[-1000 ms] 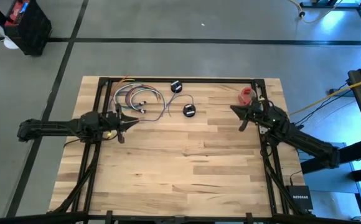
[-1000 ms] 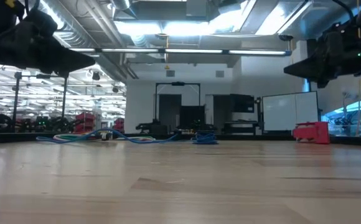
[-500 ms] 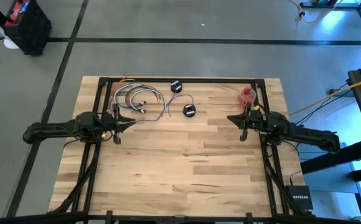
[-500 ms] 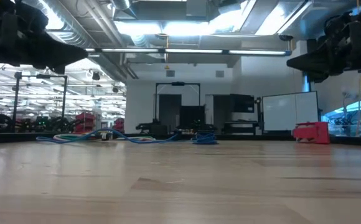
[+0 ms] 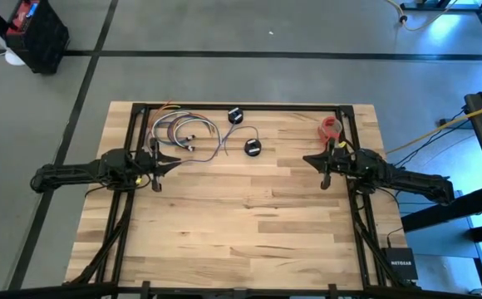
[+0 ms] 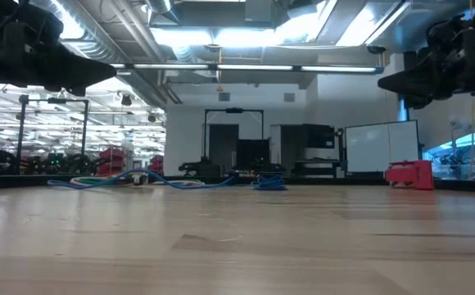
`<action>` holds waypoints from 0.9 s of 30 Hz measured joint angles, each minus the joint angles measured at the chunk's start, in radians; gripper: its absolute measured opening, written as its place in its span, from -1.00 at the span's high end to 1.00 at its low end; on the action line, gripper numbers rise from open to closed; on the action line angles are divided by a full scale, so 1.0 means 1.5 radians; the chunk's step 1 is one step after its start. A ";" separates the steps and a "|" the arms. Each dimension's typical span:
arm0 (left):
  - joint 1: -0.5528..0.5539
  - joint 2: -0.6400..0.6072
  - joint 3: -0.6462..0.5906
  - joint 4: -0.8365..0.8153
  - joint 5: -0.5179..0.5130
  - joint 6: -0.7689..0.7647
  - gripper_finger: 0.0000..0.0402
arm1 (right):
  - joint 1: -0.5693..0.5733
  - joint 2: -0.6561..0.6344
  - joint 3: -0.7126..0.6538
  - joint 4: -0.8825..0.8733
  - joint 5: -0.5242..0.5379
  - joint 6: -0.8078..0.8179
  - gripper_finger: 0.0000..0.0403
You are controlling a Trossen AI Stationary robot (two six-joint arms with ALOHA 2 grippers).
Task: Coil cords
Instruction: Return to Home Position
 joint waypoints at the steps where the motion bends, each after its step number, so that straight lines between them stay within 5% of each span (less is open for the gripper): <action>1: 0.000 0.000 0.000 0.000 0.000 0.000 0.76 | 0.000 0.000 0.000 0.001 -0.002 0.000 0.95; 27: 0.000 0.000 0.000 0.000 0.000 -0.048 0.76 | 0.000 0.000 -0.001 0.008 -0.010 0.001 0.95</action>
